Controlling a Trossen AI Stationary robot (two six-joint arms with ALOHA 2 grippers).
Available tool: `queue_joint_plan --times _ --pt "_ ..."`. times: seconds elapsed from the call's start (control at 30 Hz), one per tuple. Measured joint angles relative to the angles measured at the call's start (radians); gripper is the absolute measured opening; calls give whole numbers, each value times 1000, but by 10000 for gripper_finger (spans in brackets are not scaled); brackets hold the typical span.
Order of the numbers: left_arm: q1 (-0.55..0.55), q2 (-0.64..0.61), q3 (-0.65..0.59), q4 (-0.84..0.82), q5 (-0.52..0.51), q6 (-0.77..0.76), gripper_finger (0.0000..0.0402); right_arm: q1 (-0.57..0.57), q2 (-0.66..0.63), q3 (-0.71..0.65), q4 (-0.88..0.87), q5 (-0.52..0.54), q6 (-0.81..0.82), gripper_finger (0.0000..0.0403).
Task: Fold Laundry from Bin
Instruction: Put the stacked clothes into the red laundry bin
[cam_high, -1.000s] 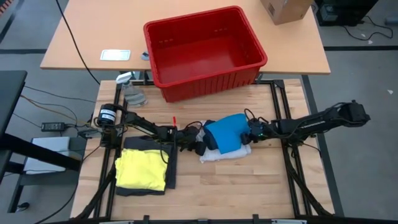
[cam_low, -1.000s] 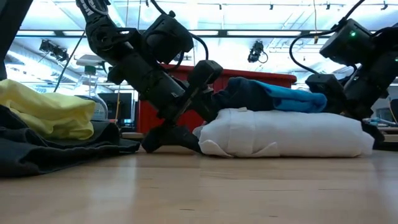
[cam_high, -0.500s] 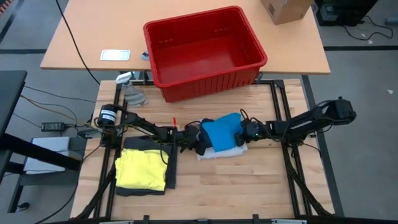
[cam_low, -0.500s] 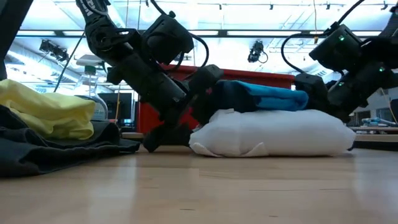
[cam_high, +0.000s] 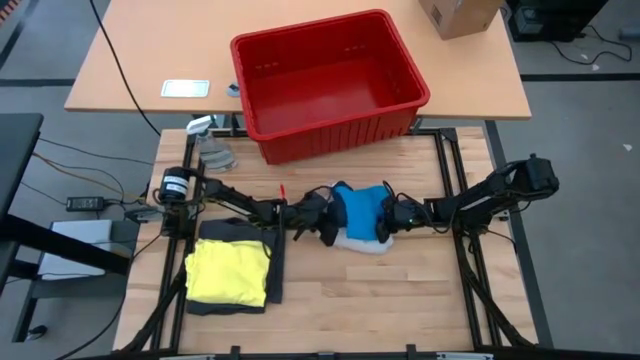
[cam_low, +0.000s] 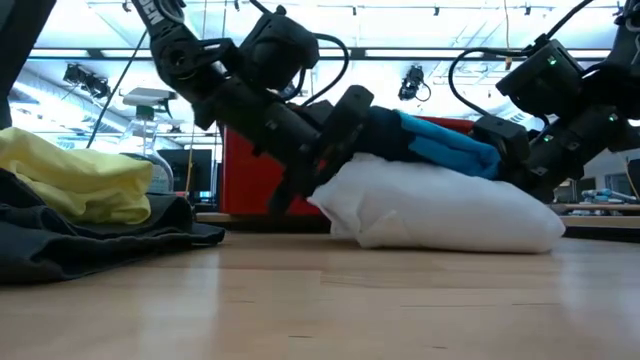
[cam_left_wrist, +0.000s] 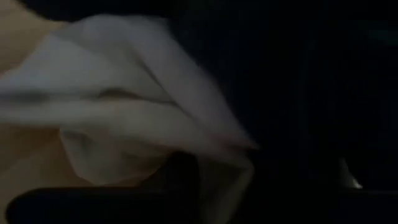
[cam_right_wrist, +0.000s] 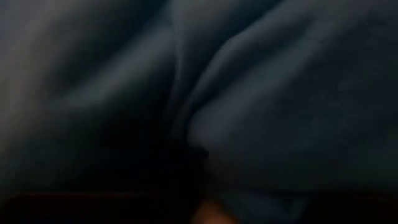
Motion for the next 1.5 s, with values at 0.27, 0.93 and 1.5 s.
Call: queue_joint_plan --times 0.27,0.93,1.5 --pt "21 11 5 7 3 -8 46 1 -3 0 0 1 -15 39" --pt "12 40 48 44 8 186 33 3 -3 -2 55 -3 -147 27" --pt "16 40 100 -13 8 261 32 3 -74 -2 80 -2 -178 27"
